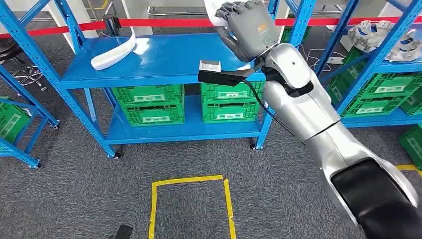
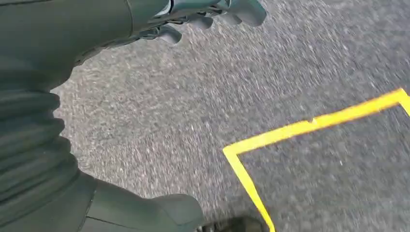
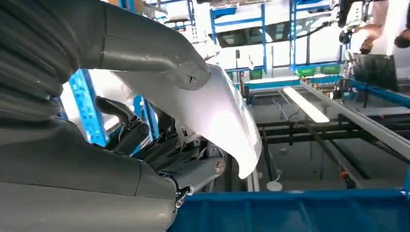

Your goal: Take the parts from the cabinet and place them on the table.

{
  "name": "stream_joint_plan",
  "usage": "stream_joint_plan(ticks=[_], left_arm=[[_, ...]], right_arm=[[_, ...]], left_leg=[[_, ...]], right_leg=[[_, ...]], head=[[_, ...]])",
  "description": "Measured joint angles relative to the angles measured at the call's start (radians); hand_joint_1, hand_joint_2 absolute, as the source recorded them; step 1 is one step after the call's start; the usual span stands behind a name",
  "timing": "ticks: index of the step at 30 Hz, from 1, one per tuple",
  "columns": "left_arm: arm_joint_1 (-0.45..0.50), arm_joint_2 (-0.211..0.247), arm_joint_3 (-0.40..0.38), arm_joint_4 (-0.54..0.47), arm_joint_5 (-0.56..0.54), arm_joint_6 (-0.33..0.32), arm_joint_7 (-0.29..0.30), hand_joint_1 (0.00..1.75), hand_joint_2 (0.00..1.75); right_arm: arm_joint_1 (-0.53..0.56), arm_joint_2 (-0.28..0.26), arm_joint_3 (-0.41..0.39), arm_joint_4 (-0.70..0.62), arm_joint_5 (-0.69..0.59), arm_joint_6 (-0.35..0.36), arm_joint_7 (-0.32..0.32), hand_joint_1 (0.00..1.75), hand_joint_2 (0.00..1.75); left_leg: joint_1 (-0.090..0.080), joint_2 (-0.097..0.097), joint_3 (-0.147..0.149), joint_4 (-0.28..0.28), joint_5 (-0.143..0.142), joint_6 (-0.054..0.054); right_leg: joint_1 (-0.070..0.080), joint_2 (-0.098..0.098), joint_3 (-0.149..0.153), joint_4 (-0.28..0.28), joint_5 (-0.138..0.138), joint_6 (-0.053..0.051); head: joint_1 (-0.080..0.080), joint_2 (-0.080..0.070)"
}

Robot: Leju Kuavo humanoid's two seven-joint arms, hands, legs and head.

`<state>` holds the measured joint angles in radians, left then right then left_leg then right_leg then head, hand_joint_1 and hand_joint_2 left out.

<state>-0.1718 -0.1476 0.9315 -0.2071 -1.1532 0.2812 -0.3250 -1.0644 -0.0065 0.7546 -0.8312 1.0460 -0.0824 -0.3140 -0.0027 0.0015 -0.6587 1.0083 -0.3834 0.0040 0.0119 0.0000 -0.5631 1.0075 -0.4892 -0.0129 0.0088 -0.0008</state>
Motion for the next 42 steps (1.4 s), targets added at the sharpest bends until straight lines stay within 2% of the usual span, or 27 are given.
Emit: stream_joint_plan(ticks=[1,2,5,29,30,31,32,33,34,35,37,38,39,40,41,42], left_arm=[[0.0,0.0,-0.002,0.0,0.0,0.0,-0.002,0.0,1.75],[0.0,0.001,-0.003,0.0,-0.001,0.0,-0.003,0.0,1.75],[0.0,0.002,-0.008,0.0,-0.001,-0.002,-0.003,0.0,1.75],[-0.001,0.008,-0.01,0.0,-0.001,-0.016,-0.011,0.0,1.75],[-0.002,0.009,-0.01,0.0,-0.001,-0.018,-0.011,0.0,1.75],[-0.003,0.015,-0.011,-0.002,-0.002,-0.018,-0.012,0.0,1.75],[-0.003,0.015,-0.012,-0.002,-0.004,-0.018,-0.012,0.0,1.75],[-0.003,0.012,-0.015,-0.001,-0.005,-0.018,-0.014,0.0,1.75],[-0.004,0.011,-0.016,-0.002,-0.004,-0.018,-0.017,0.0,1.75],[-0.007,0.011,-0.017,-0.002,-0.003,-0.018,-0.019,0.0,1.75],[-0.01,0.011,-0.016,-0.003,0.006,-0.011,-0.026,0.0,1.75],[-0.01,0.011,-0.016,-0.003,0.011,-0.009,-0.027,0.0,1.75],[-0.01,0.012,-0.016,-0.003,0.017,-0.008,-0.028,0.0,1.75],[-0.01,0.013,-0.016,-0.003,0.023,-0.008,-0.029,0.0,1.75],[-0.011,0.013,-0.016,-0.003,0.026,-0.008,-0.031,0.0,1.75],[-0.012,0.014,-0.016,-0.003,0.032,-0.008,-0.033,0.0,1.75]], right_arm=[[0.0,0.0,0.0,0.0,0.0,0.002,0.0,1.75,1.75],[0.0,-0.001,-0.001,0.0,0.0,0.003,0.0,1.75,1.75],[0.001,-0.005,-0.002,0.0,0.003,0.003,0.0,1.75,1.75],[0.001,-0.005,-0.003,0.0,0.012,-0.004,-0.018,1.75,1.75],[0.001,-0.005,-0.003,0.0,0.012,-0.006,-0.019,1.75,1.75],[0.001,-0.005,-0.003,0.0,0.012,-0.009,-0.019,1.75,1.75],[0.001,-0.005,-0.004,0.0,0.013,-0.011,-0.019,1.75,1.75],[0.002,-0.005,-0.005,-0.001,0.015,-0.013,-0.02,1.75,1.75],[0.003,-0.009,-0.007,-0.001,0.017,-0.014,-0.02,1.75,1.75],[0.0,-0.01,-0.008,-0.001,0.021,-0.015,-0.021,1.75,1.75],[0.006,-0.011,-0.01,-0.001,0.032,-0.018,-0.02,1.75,1.75],[0.013,-0.012,-0.01,-0.001,0.034,-0.019,-0.02,1.75,1.75],[0.018,-0.013,-0.011,-0.001,0.042,-0.019,-0.019,1.75,1.75],[0.02,-0.014,-0.013,-0.001,0.044,-0.02,-0.018,1.75,1.75],[0.02,-0.014,-0.015,-0.004,0.05,-0.023,-0.017,1.75,1.75],[0.02,-0.014,-0.019,-0.01,0.056,-0.026,-0.013,1.75,1.75]], left_leg=[[0.0,0.0,-0.002,-0.002,0.005,-0.005],[0.0,0.0,-0.004,-0.004,0.014,-0.006],[0.0,0.0,-0.007,-0.007,0.02,-0.012],[0.0,0.0,-0.01,-0.008,0.021,-0.013],[-0.005,-0.001,-0.013,-0.003,0.016,-0.007],[-0.006,-0.004,-0.012,-0.008,0.014,0.004],[-0.007,-0.004,-0.008,-0.016,0.016,0.008],[0.003,-0.006,0.009,-0.039,0.029,0.011],[0.008,-0.006,0.017,-0.057,0.039,0.008],[0.012,-0.008,0.017,-0.062,0.044,0.012],[0.015,-0.018,0.011,-0.061,0.046,0.009],[0.017,-0.023,0.007,-0.06,0.049,0.006],[0.02,-0.03,0.002,-0.057,0.051,0.002],[0.024,-0.04,-0.005,-0.052,0.052,-0.004],[0.03,-0.05,-0.014,-0.041,0.053,-0.012],[0.036,-0.058,-0.023,-0.028,0.051,-0.021]], right_leg=[[0.0,0.0,-0.003,0.001,0.005,-0.007],[0.0,0.0,-0.006,0.001,0.008,-0.006],[0.0,0.0,-0.011,0.003,0.011,-0.009],[-0.002,0.0,-0.015,0.003,0.01,-0.01],[-0.007,-0.001,-0.011,-0.003,0.013,-0.004],[-0.007,-0.005,-0.009,-0.003,0.013,0.0],[-0.006,-0.007,-0.005,-0.011,0.015,0.003],[0.002,-0.008,0.002,-0.02,0.015,0.007],[-0.003,-0.003,-0.001,-0.003,0.001,0.01],[-0.006,0.0,-0.03,0.059,-0.047,0.015],[-0.017,0.0,-0.103,0.222,-0.131,0.026],[-0.022,0.0,-0.13,0.28,-0.152,0.031],[-0.027,0.0,-0.136,0.293,-0.147,0.035],[-0.032,0.0,-0.116,0.255,-0.119,0.04],[-0.038,0.003,-0.069,0.168,-0.076,0.045],[-0.045,0.014,-0.016,0.074,-0.039,0.052]], head=[[0.0,0.0],[0.0,0.0],[0.0,0.0],[0.0,0.0],[0.0,0.0],[0.0,0.0],[-0.001,0.0],[0.0,0.0],[0.0,0.0],[0.004,0.0],[0.004,0.0],[0.004,0.0],[0.004,0.0],[0.004,0.0],[0.004,0.0],[0.004,0.0]])
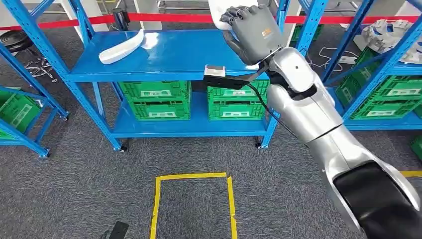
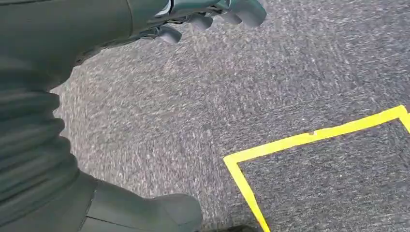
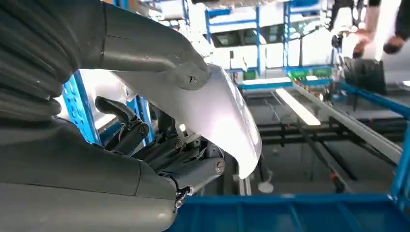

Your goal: Take the parts from the cabinet and place them on the table.

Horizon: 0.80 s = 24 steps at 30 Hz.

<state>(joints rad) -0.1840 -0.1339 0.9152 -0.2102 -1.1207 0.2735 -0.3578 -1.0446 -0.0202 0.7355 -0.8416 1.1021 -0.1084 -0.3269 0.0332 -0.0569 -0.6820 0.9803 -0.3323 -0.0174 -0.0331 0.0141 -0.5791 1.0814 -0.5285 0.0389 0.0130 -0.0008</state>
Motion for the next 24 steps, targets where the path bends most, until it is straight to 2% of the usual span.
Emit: stream_joint_plan(ticks=[1,2,3,5,6,7,8,9,10,11,12,13,14,15,16,17,20,21,22,23,24], left_arm=[[-0.002,0.004,0.0,-0.002,0.005,0.0,-0.002,0.0,1.75],[-0.004,0.011,0.0,-0.004,0.009,0.0,-0.002,0.0,1.75],[-0.006,0.011,0.001,-0.004,0.013,0.0,-0.002,0.0,1.75],[-0.005,0.014,0.001,-0.004,0.017,0.0,-0.002,0.0,1.75],[-0.003,0.017,0.001,-0.004,0.018,0.0,-0.002,0.0,1.75],[-0.002,0.018,0.001,-0.003,0.02,0.0,-0.002,0.0,1.75],[-0.004,0.02,0.001,-0.003,0.021,0.0,-0.002,0.0,1.75],[-0.008,0.022,0.001,-0.003,0.021,0.0,-0.002,0.0,1.75],[-0.01,0.023,0.001,-0.003,0.021,0.0,-0.002,0.0,1.75],[-0.01,0.022,0.001,-0.003,0.021,0.0,-0.002,0.0,1.75],[-0.008,0.022,0.001,-0.003,0.021,0.0,-0.002,0.0,1.75],[-0.008,0.022,0.001,-0.003,0.021,0.0,-0.002,0.0,1.75],[-0.008,0.022,0.001,-0.003,0.021,0.0,-0.002,0.0,1.75],[-0.009,0.023,0.001,-0.003,0.021,0.0,-0.002,0.0,1.75],[-0.01,0.024,0.001,-0.005,0.021,0.0,-0.002,0.0,1.75],[-0.013,0.026,0.001,-0.005,0.021,0.0,-0.002,0.0,1.75],[-0.012,0.028,0.001,-0.005,0.024,0.0,-0.002,0.0,1.75],[-0.011,0.028,0.001,-0.005,0.026,0.0,-0.001,0.0,1.75],[-0.009,0.027,0.002,-0.004,0.028,0.0,-0.001,0.0,1.75],[-0.01,0.027,0.002,-0.004,0.03,0.0,-0.001,0.0,1.75],[-0.013,0.027,0.002,-0.004,0.031,0.0,-0.001,0.0,1.75]], right_arm=[[0.001,0.0,-0.006,-0.008,0.008,-0.004,0.004,1.75,1.75],[0.002,0.003,-0.008,-0.014,0.015,-0.006,0.009,1.75,1.75],[0.005,0.002,-0.01,-0.023,0.021,-0.005,0.014,1.75,1.75],[0.009,0.005,-0.018,-0.038,0.033,-0.003,0.022,1.75,1.75],[0.009,0.009,-0.019,-0.043,0.036,-0.003,0.024,1.75,1.75],[0.008,0.013,-0.02,-0.049,0.038,-0.003,0.025,1.75,1.75],[0.009,0.015,-0.021,-0.055,0.039,-0.003,0.025,1.75,1.75],[0.01,0.015,-0.024,-0.058,0.039,-0.003,0.026,1.75,1.75],[0.011,0.015,-0.026,-0.059,0.04,-0.003,0.027,1.75,1.75],[0.014,0.015,-0.028,-0.059,0.04,-0.003,0.028,1.75,1.75],[0.017,0.015,-0.028,-0.059,0.04,-0.003,0.028,1.75,1.75],[0.019,0.015,-0.028,-0.059,0.04,-0.003,0.027,1.75,1.75],[0.019,0.016,-0.028,-0.061,0.04,-0.003,0.027,1.75,1.75],[0.018,0.016,-0.029,-0.064,0.04,-0.003,0.027,1.75,1.75],[0.016,0.016,-0.031,-0.068,0.04,-0.003,0.028,1.75,1.75],[0.014,0.015,-0.034,-0.072,0.04,-0.003,0.027,1.75,1.75],[0.013,0.019,-0.035,-0.076,0.047,-0.003,0.03,1.75,1.75],[0.012,0.021,-0.035,-0.078,0.051,-0.002,0.034,1.75,1.75],[0.01,0.023,-0.035,-0.085,0.055,0.001,0.037,1.75,1.75],[0.007,0.023,-0.036,-0.087,0.058,0.003,0.038,1.75,1.75],[0.003,0.023,-0.036,-0.09,0.062,0.006,0.037,1.75,1.75]], left_leg=[[0.003,-0.007,-0.011,0.017,-0.003,-0.011],[-0.004,-0.018,-0.019,0.026,-0.004,-0.022],[-0.004,-0.023,-0.022,0.026,-0.001,-0.025],[0.0,-0.039,-0.022,0.014,0.013,-0.043],[0.003,-0.047,-0.032,0.012,0.018,-0.049],[-0.001,-0.016,-0.039,0.027,0.001,-0.048],[-0.008,0.019,-0.059,0.079,-0.038,-0.047],[-0.009,0.038,-0.093,0.164,-0.087,-0.048],[-0.009,0.047,-0.128,0.255,-0.129,-0.045],[-0.009,0.051,-0.153,0.326,-0.16,-0.043],[-0.01,0.052,-0.161,0.359,-0.17,-0.039],[-0.012,0.052,-0.141,0.339,-0.16,-0.033],[-0.016,0.055,-0.098,0.279,-0.135,-0.025],[-0.023,0.066,-0.036,0.184,-0.103,-0.014],[-0.035,0.107,0.025,0.089,-0.081,0.0],[-0.049,0.145,0.042,0.061,-0.103,0.009],[-0.05,0.105,0.037,0.056,-0.092,0.014],[-0.047,0.093,0.038,0.049,-0.089,0.021],[-0.036,0.082,0.047,0.037,-0.082,0.026],[-0.035,0.07,0.047,0.033,-0.079,0.03],[-0.034,0.061,0.044,0.033,-0.076,0.034]], right_leg=[[-0.006,0.033,0.027,-0.055,0.0,0.008],[0.004,0.049,0.021,-0.049,0.002,-0.003],[0.004,0.031,0.019,-0.037,0.004,-0.023],[0.009,0.017,0.013,-0.03,0.007,-0.042],[0.003,0.007,0.013,-0.033,0.014,-0.053],[0.004,-0.001,0.011,-0.034,0.019,-0.061],[0.006,-0.007,0.009,-0.034,0.022,-0.065],[0.01,-0.017,0.006,-0.034,0.023,-0.068],[0.015,-0.029,0.003,-0.034,0.024,-0.07],[0.019,-0.041,0.001,-0.034,0.025,-0.072],[0.022,-0.052,-0.001,-0.034,0.025,-0.072],[0.026,-0.064,-0.002,-0.034,0.025,-0.073],[0.029,-0.075,-0.002,-0.034,0.025,-0.073],[0.031,-0.088,-0.001,-0.034,0.024,-0.075],[0.032,-0.099,0.003,-0.034,0.022,-0.075],[0.041,-0.11,0.002,-0.034,0.019,-0.07],[0.039,-0.142,0.009,-0.041,0.019,-0.06],[0.043,-0.153,0.014,-0.044,0.017,-0.053],[0.038,-0.14,0.011,-0.039,0.007,-0.047],[0.034,-0.078,0.0,-0.009,-0.013,-0.041],[0.032,-0.046,-0.031,0.053,-0.047,-0.039]], head=[[0.001,0.0],[0.004,0.0],[-0.003,0.0],[-0.003,0.0],[-0.003,0.0],[-0.004,0.0],[-0.013,0.0],[-0.014,0.0],[-0.014,0.0],[-0.014,0.0],[-0.014,0.0],[-0.014,0.0],[-0.014,0.0],[-0.014,0.0],[-0.014,0.0],[-0.013,0.0],[-0.013,0.0],[-0.013,0.0],[-0.013,0.0],[-0.011,0.0],[-0.01,0.0]])
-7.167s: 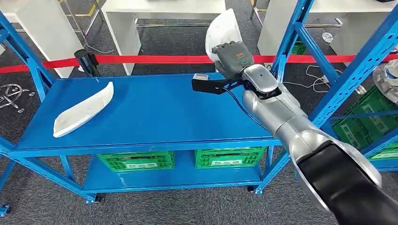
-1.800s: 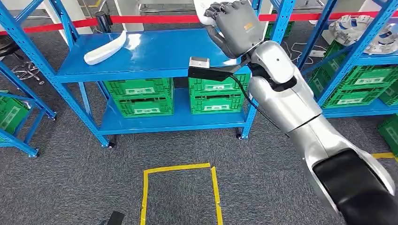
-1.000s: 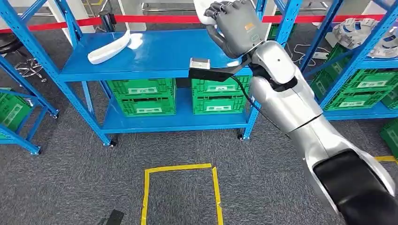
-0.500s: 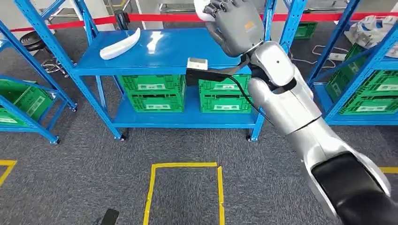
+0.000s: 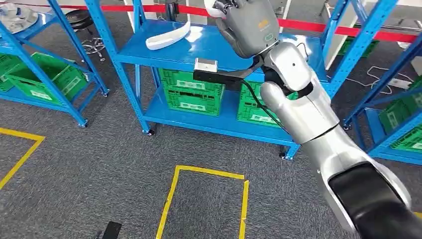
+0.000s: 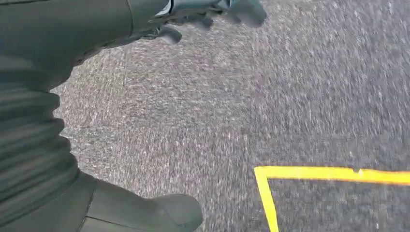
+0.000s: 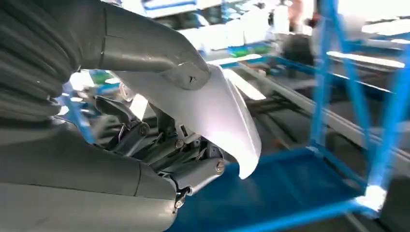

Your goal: Take the parts from the cabinet and place them on the table.

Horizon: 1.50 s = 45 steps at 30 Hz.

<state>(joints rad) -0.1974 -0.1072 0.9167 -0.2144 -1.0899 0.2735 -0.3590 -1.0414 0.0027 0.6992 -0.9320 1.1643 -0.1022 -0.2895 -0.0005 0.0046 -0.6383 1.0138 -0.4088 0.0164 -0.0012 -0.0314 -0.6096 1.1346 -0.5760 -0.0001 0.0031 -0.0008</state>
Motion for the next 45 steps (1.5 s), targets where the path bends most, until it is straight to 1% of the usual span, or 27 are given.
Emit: stream_joint_plan(ticks=[2,3,4,6,7,8,12,13,14,16,18,19,21,22,23,24,28,31,33,34,35,37,38,39,43,44,45], left_arm=[[-0.002,0.0,0.0,0.0,0.001,0.0,0.0,0.0,1.75],[-0.001,0.0,0.0,0.0,0.001,0.0,0.002,0.0,1.75],[0.001,0.0,0.001,0.001,0.001,0.0,0.006,0.0,1.75],[0.002,0.0,0.001,0.001,0.001,0.0,0.01,0.0,1.75],[0.002,0.0,0.001,0.001,0.0,0.001,0.011,0.0,1.75],[0.003,0.0,0.001,0.001,-0.001,0.002,0.011,0.0,1.75],[0.009,0.003,0.001,0.001,-0.005,0.003,0.015,0.0,1.75],[0.012,0.009,0.001,0.0,-0.005,0.003,0.016,0.0,1.75],[0.014,0.004,0.001,0.002,-0.006,0.003,0.016,0.0,1.75],[0.007,0.006,0.001,0.002,-0.007,0.003,0.016,0.0,1.75],[0.008,0.006,0.001,0.002,-0.007,0.003,0.017,0.0,1.75],[0.009,0.006,0.001,0.002,-0.007,0.003,0.017,0.0,1.75],[0.009,0.008,0.001,0.002,-0.007,0.003,0.017,0.0,1.75],[0.009,0.009,0.001,0.002,-0.007,0.003,0.017,0.0,1.75],[0.008,0.01,0.001,0.001,-0.007,0.004,0.017,0.0,1.75],[0.006,0.01,0.001,0.001,-0.007,0.004,0.017,0.0,1.75],[0.01,0.011,0.001,0.001,-0.004,0.007,0.016,0.0,1.75],[0.012,0.011,0.002,0.001,0.008,0.007,0.013,0.0,1.75],[0.013,0.011,0.005,0.002,0.015,0.007,0.013,0.0,1.75],[0.016,0.011,0.008,0.002,0.019,0.007,0.013,0.0,1.75],[0.02,0.011,0.009,0.002,0.022,0.007,0.013,0.0,1.75],[0.024,0.011,0.009,0.002,0.023,0.007,0.013,0.0,1.75],[0.023,0.011,0.009,0.002,0.023,0.007,0.013,0.0,1.75],[0.023,0.009,0.009,0.002,0.023,0.007,0.013,0.0,1.75],[0.032,0.011,0.01,0.002,0.024,0.007,0.009,0.0,1.75],[0.034,0.012,0.01,0.002,0.026,0.008,0.005,0.0,1.75],[0.032,0.01,0.011,0.002,0.027,0.008,0.003,0.0,1.75]], right_arm=[[0.005,-0.005,0.0,-0.001,0.006,0.011,0.005,1.75,1.75],[0.011,-0.006,0.0,-0.001,0.008,0.013,0.007,1.75,1.75],[0.015,-0.008,-0.001,-0.002,0.009,0.016,0.007,1.75,1.75],[0.015,-0.009,-0.002,-0.011,0.014,0.023,0.005,1.75,1.75],[0.013,-0.009,-0.003,-0.019,0.02,0.027,0.001,1.75,1.75],[0.012,-0.01,-0.005,-0.024,0.023,0.029,-0.003,1.75,1.75],[0.012,-0.008,-0.01,-0.041,0.034,0.035,-0.003,1.75,1.75],[0.011,-0.006,-0.012,-0.046,0.035,0.036,-0.003,1.75,1.75],[0.012,-0.002,-0.013,-0.049,0.034,0.037,-0.003,1.75,1.75],[0.009,-0.002,-0.016,-0.052,0.035,0.039,-0.003,1.75,1.75],[0.014,-0.003,-0.016,-0.052,0.035,0.04,-0.004,1.75,1.75],[0.017,-0.003,-0.016,-0.052,0.036,0.04,-0.004,1.75,1.75],[0.017,-0.003,-0.017,-0.053,0.036,0.04,-0.004,1.75,1.75],[0.017,-0.003,-0.017,-0.055,0.037,0.04,-0.004,1.75,1.75],[0.016,-0.003,-0.017,-0.059,0.039,0.04,-0.004,1.75,1.75],[0.014,-0.003,-0.019,-0.062,0.041,0.04,-0.004,1.75,1.75],[0.016,-0.002,-0.02,-0.071,0.054,0.041,-0.006,1.75,1.75],[0.017,-0.005,-0.022,-0.072,0.058,0.039,-0.011,1.75,1.75],[0.031,-0.015,-0.022,-0.072,0.059,0.038,-0.014,1.75,1.75],[0.039,-0.016,-0.022,-0.072,0.059,0.038,-0.014,1.75,1.75],[0.044,-0.017,-0.022,-0.072,0.059,0.038,-0.015,1.75,1.75],[0.043,-0.017,-0.022,-0.073,0.059,0.037,-0.018,1.75,1.75],[0.043,-0.018,-0.022,-0.073,0.059,0.037,-0.019,1.75,1.75],[0.043,-0.018,-0.022,-0.073,0.058,0.035,-0.019,1.75,1.75],[0.042,-0.013,-0.022,-0.074,0.06,0.034,-0.018,1.75,1.75],[0.041,-0.01,-0.022,-0.076,0.061,0.032,-0.018,1.75,1.75],[0.041,-0.008,-0.022,-0.077,0.062,0.03,-0.018,1.75,1.75]], left_leg=[[0.0,-0.028,-0.003,0.001,0.0,0.003],[0.0,-0.044,-0.005,0.003,0.001,0.003],[0.0,-0.059,-0.006,0.006,0.001,0.003],[0.0,-0.087,-0.011,0.015,0.001,0.001],[0.0,-0.1,-0.013,0.019,0.001,-0.001],[0.003,-0.109,-0.017,0.021,0.002,-0.007],[0.003,-0.154,-0.029,0.01,0.018,-0.038],[0.002,-0.145,-0.037,0.013,0.016,-0.039],[-0.005,-0.081,-0.043,0.033,-0.002,-0.044],[0.001,-0.019,-0.108,0.175,-0.079,-0.06],[0.008,-0.011,-0.171,0.316,-0.132,-0.07],[0.012,-0.009,-0.176,0.329,-0.127,-0.073],[0.014,-0.001,-0.108,0.213,-0.065,-0.075],[0.014,0.017,-0.053,0.117,-0.028,-0.073],[0.012,0.063,-0.002,0.029,-0.008,-0.07],[0.0,0.076,0.008,0.015,-0.02,-0.056],[0.003,0.02,0.003,0.008,-0.013,-0.025],[0.01,-0.011,0.006,0.002,-0.008,-0.009],[0.009,-0.041,0.005,0.003,-0.009,-0.005],[0.008,-0.056,0.005,0.004,-0.009,-0.005],[0.008,-0.072,0.005,0.005,-0.009,-0.006],[0.009,-0.102,0.005,0.011,-0.009,-0.007],[0.01,-0.115,0.004,0.014,-0.011,-0.011],[0.007,-0.126,-0.002,0.018,-0.012,-0.018],[0.014,-0.176,-0.015,0.004,0.004,-0.05],[0.013,-0.136,-0.022,0.011,-0.001,-0.05],[0.006,-0.069,-0.035,0.044,-0.024,-0.055]], right_leg=[[-0.001,0.023,-0.079,0.156,-0.061,0.004],[-0.001,0.025,-0.104,0.198,-0.063,0.005],[-0.001,0.026,-0.104,0.189,-0.043,0.004],[-0.002,0.035,-0.048,0.057,0.04,-0.002],[-0.004,0.058,-0.005,-0.032,0.082,-0.005],[-0.009,0.104,0.015,-0.074,0.07,-0.007],[0.0,0.067,0.02,-0.09,0.087,-0.023],[-0.01,0.051,0.024,-0.101,0.094,-0.032],[-0.008,0.044,0.027,-0.107,0.097,-0.038],[-0.007,0.02,0.028,-0.108,0.098,-0.043],[-0.007,-0.007,0.028,-0.108,0.096,-0.044],[-0.007,-0.021,0.028,-0.107,0.096,-0.043],[-0.008,-0.047,0.029,-0.106,0.092,-0.038],[-0.008,-0.059,0.032,-0.105,0.089,-0.035],[-0.005,-0.07,0.036,-0.103,0.084,-0.028],[0.004,-0.078,0.033,-0.1,0.079,-0.021],[0.003,-0.119,0.049,-0.109,0.073,0.0],[-0.007,0.01,-0.015,0.029,-0.007,0.012],[-0.007,0.026,-0.097,0.187,-0.062,0.014],[-0.006,0.028,-0.118,0.215,-0.058,0.013],[-0.006,0.031,-0.114,0.191,-0.03,0.009],[-0.008,0.045,-0.044,0.026,0.067,0.003],[-0.01,0.086,-0.002,-0.064,0.107,-0.001],[-0.013,0.135,0.008,-0.09,0.093,0.0],[-0.009,0.08,0.013,-0.102,0.105,-0.019],[-0.013,0.063,0.019,-0.111,0.111,-0.026],[-0.012,0.053,0.023,-0.114,0.111,-0.032]], head=[[0.0,0.0],[0.0,0.0],[0.0,0.0],[0.0,0.0],[0.0,0.0],[0.0,0.0],[0.0,0.0],[0.0,0.0],[-0.009,0.0],[-0.016,0.0],[-0.016,0.0],[-0.016,0.0],[-0.016,0.0],[-0.016,0.0],[-0.016,0.0],[-0.017,0.0],[-0.011,0.0],[-0.008,0.0],[-0.008,0.0],[-0.008,0.0],[-0.008,0.0],[-0.008,0.0],[-0.007,0.0],[-0.01,0.0],[-0.008,0.0],[-0.008,0.0],[-0.016,0.0]])
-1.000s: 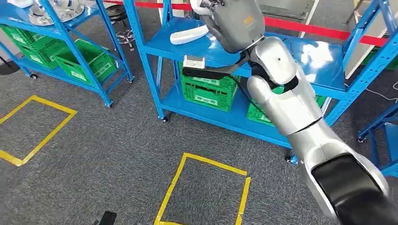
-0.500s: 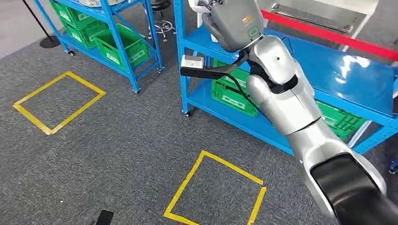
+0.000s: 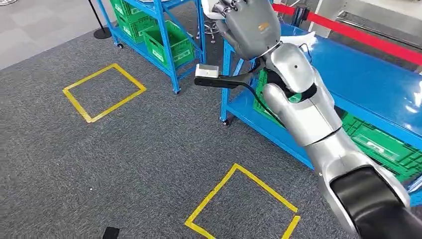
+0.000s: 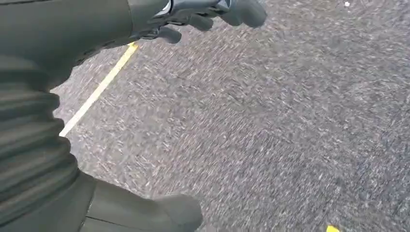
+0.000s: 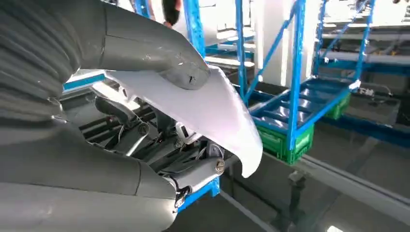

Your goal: Take the parts from the cabinet and place them on the table.

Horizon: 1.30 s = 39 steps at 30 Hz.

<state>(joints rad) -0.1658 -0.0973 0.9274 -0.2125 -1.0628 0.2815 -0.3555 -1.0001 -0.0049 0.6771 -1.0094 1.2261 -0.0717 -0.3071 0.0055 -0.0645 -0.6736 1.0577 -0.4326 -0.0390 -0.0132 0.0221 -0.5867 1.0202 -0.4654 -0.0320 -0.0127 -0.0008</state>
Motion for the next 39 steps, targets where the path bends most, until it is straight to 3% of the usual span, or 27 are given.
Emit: stream_joint_plan(ticks=[1,2,4,5,7,8,9,10,13,14,15,16,18,19,21,22,23,24,25,29,31,32,34,35,37,38,39], left_arm=[[-0.006,0.0,0.0,0.0,0.0,0.001,0.0,0.0,1.75],[-0.01,0.0,0.0,0.0,0.0,0.002,0.0,0.0,1.75],[-0.01,-0.001,0.0,0.0,0.004,0.004,0.002,0.0,1.75],[-0.01,-0.001,0.001,0.0,0.004,0.004,0.003,0.0,1.75],[-0.01,0.001,0.004,0.0,0.005,0.005,0.005,0.0,1.75],[-0.011,0.002,0.004,0.0,0.005,0.005,0.004,0.0,1.75],[-0.013,0.003,0.005,0.0,0.005,0.005,0.005,0.0,1.75],[-0.015,0.003,0.005,0.0,0.005,0.005,0.008,0.0,1.75],[-0.009,0.006,0.005,0.0,0.003,0.005,0.014,0.0,1.75],[-0.006,0.007,0.005,0.0,0.002,0.005,0.013,0.0,1.75],[-0.007,0.007,0.005,0.0,0.002,0.005,0.013,0.0,1.75],[-0.009,0.008,0.005,0.0,-0.002,0.004,0.013,0.0,1.75],[-0.009,0.008,0.005,0.0,-0.005,0.002,0.009,0.0,1.75],[-0.007,0.009,0.005,0.0,-0.005,0.0,0.006,0.0,1.75],[-0.002,0.01,0.005,0.0,-0.015,-0.01,0.002,0.0,1.75],[0.0,0.011,0.005,0.0,-0.022,-0.018,0.003,0.0,1.75],[0.0,0.011,0.005,0.0,-0.031,-0.027,0.005,0.0,1.75],[0.0,0.014,0.004,0.0,-0.04,-0.036,0.008,0.0,1.75],[0.0,0.019,0.002,-0.001,-0.052,-0.043,0.011,0.0,1.75],[0.021,0.039,-0.005,-0.002,-0.069,-0.052,0.01,0.0,1.75],[0.025,0.048,-0.006,-0.002,-0.071,-0.053,0.01,0.0,1.75],[0.024,0.053,-0.007,-0.002,-0.074,-0.053,0.01,0.0,1.75],[0.029,0.063,-0.01,-0.002,-0.077,-0.055,0.011,0.0,1.75],[0.035,0.066,-0.011,-0.002,-0.077,-0.059,0.013,0.0,1.75],[0.05,0.076,-0.011,-0.001,-0.075,-0.066,0.014,0.0,1.75],[0.054,0.08,-0.011,-0.001,-0.074,-0.068,0.014,0.0,1.75],[0.056,0.084,-0.012,-0.002,-0.074,-0.068,0.013,0.0,1.75]], right_arm=[[-0.001,0.0,-0.001,-0.001,0.002,-0.001,0.001,1.75,1.75],[0.0,-0.002,-0.003,-0.002,0.003,-0.001,0.002,1.75,1.75],[0.002,-0.001,-0.003,-0.003,0.011,0.0,0.003,1.75,1.75],[0.003,-0.001,-0.003,-0.005,0.011,0.001,0.003,1.75,1.75],[0.003,-0.001,-0.004,-0.014,0.012,0.002,0.005,1.75,1.75],[0.002,-0.002,-0.005,-0.019,0.012,0.002,0.005,1.75,1.75],[0.002,-0.002,-0.009,-0.023,0.012,0.001,0.007,1.75,1.75],[0.002,-0.007,-0.012,-0.028,0.015,-0.001,0.012,1.75,1.75],[0.009,-0.008,-0.015,-0.044,0.028,-0.001,0.022,1.75,1.75],[0.011,-0.012,-0.019,-0.051,0.032,0.0,0.026,1.75,1.75],[0.014,-0.017,-0.024,-0.056,0.033,0.0,0.026,1.75,1.75],[0.016,-0.026,-0.027,-0.06,0.035,0.0,0.027,1.75,1.75],[0.028,-0.05,-0.031,-0.067,0.039,0.005,0.025,1.75,1.75],[0.037,-0.058,-0.033,-0.072,0.039,0.01,0.024,1.75,1.75],[0.048,-0.071,-0.037,-0.081,0.034,0.02,0.016,1.75,1.75],[0.048,-0.076,-0.043,-0.09,0.03,0.024,0.014,1.75,1.75],[0.048,-0.079,-0.048,-0.099,0.03,0.028,0.013,1.75,1.75],[0.049,-0.084,-0.05,-0.107,0.029,0.029,0.012,1.75,1.75],[0.052,-0.089,-0.05,-0.113,0.03,0.03,0.011,1.75,1.75],[0.069,-0.108,-0.058,-0.135,0.028,0.031,0.013,1.75,1.75],[0.079,-0.118,-0.07,-0.151,0.022,0.029,0.01,1.75,1.75],[0.086,-0.138,-0.077,-0.16,0.021,0.029,0.007,1.75,1.75],[0.107,-0.173,-0.087,-0.176,0.012,0.033,-0.005,1.75,1.75],[0.114,-0.189,-0.089,-0.182,0.007,0.037,-0.015,1.75,1.75],[0.12,-0.215,-0.097,-0.198,-0.008,0.043,-0.03,1.75,1.75],[0.12,-0.228,-0.099,-0.207,-0.013,0.046,-0.031,1.75,1.75],[0.12,-0.236,-0.101,-0.214,-0.014,0.047,-0.033,1.75,1.75]], left_leg=[[0.001,0.036,-0.031,0.065,-0.036,-0.005],[0.004,0.052,-0.072,0.152,-0.076,-0.009],[0.007,0.059,-0.135,0.28,-0.113,-0.015],[0.008,0.06,-0.128,0.267,-0.097,-0.016],[0.008,0.072,-0.047,0.122,-0.022,-0.014],[0.007,0.104,0.011,0.023,0.015,-0.01],[-0.005,0.157,0.041,-0.032,0.004,-0.005],[-0.006,0.139,0.044,-0.037,0.011,0.014],[-0.008,0.1,0.038,-0.035,0.009,0.029],[-0.001,0.089,0.042,-0.042,0.013,0.039],[0.0,0.077,0.042,-0.042,0.013,0.042],[0.001,0.068,0.041,-0.042,0.015,0.049],[0.0,0.04,0.041,-0.041,0.015,0.052],[0.0,0.023,0.041,-0.04,0.015,0.052],[0.0,-0.005,0.041,-0.036,0.014,0.052],[0.0,-0.021,0.04,-0.033,0.014,0.05],[0.001,-0.034,0.04,-0.029,0.012,0.047],[0.003,-0.045,0.037,-0.026,0.011,0.043],[0.0,-0.057,0.032,-0.023,0.012,0.033],[0.007,-0.094,0.02,-0.036,0.025,0.004],[-0.002,0.018,-0.008,0.025,-0.018,0.004],[-0.002,0.044,-0.043,0.102,-0.059,0.0],[0.0,0.057,-0.113,0.257,-0.121,-0.003],[0.0,0.058,-0.122,0.279,-0.12,-0.004],[0.0,0.063,-0.067,0.187,-0.067,-0.001],[-0.001,0.08,-0.012,0.09,-0.027,0.003],[-0.004,0.122,0.044,-0.001,0.0,0.009]], right_leg=[[0.003,-0.014,0.002,0.0,-0.001,-0.002],[0.005,-0.03,0.003,0.0,-0.003,-0.005],[0.006,-0.06,0.004,0.001,-0.006,-0.007],[0.006,-0.073,0.005,0.001,-0.008,-0.006],[0.006,-0.099,0.01,0.002,-0.014,-0.002],[0.006,-0.111,0.016,0.003,-0.018,0.002],[0.013,-0.122,0.018,0.004,-0.024,0.008],[0.017,-0.13,0.018,0.008,-0.028,0.013],[0.018,-0.164,0.027,0.002,-0.034,0.027],[0.012,-0.144,0.025,0.009,-0.043,0.038],[0.007,-0.08,0.014,0.04,-0.063,0.042],[0.006,-0.047,-0.017,0.105,-0.098,0.043],[0.006,-0.028,-0.098,0.266,-0.163,0.046],[0.006,-0.027,-0.132,0.322,-0.173,0.045],[0.006,-0.024,-0.131,0.29,-0.128,0.041],[0.004,-0.019,-0.094,0.201,-0.074,0.038],[0.001,0.0,-0.047,0.101,-0.024,0.037],[-0.005,0.048,-0.018,0.03,-0.013,0.037],[0.001,0.06,-0.015,0.024,-0.017,0.039],[0.004,0.013,-0.01,0.013,-0.004,0.01],[0.006,-0.009,-0.004,0.004,0.001,-0.001],[0.009,-0.023,-0.004,0.004,0.0,-0.003],[0.012,-0.055,-0.003,0.005,-0.003,-0.007],[0.013,-0.067,-0.003,0.005,-0.004,-0.007],[0.013,-0.092,-0.002,0.006,-0.007,-0.005],[0.014,-0.104,0.001,0.007,-0.01,-0.003],[0.015,-0.116,0.006,0.008,-0.014,0.0]], head=[[-0.003,0.0],[-0.003,0.0],[-0.003,0.0],[-0.003,0.0],[-0.003,0.0],[-0.003,0.0],[-0.003,0.0],[-0.001,0.0],[0.002,0.0],[0.002,0.0],[0.002,0.0],[0.004,0.0],[0.005,0.0],[0.005,0.0],[0.006,0.0],[0.006,0.0],[0.006,0.0],[0.006,0.0],[0.006,0.0],[0.007,0.0],[0.0,0.0],[0.0,0.0],[0.0,0.0],[0.0,0.0],[0.0,0.0],[0.0,0.0],[0.0,0.0]])
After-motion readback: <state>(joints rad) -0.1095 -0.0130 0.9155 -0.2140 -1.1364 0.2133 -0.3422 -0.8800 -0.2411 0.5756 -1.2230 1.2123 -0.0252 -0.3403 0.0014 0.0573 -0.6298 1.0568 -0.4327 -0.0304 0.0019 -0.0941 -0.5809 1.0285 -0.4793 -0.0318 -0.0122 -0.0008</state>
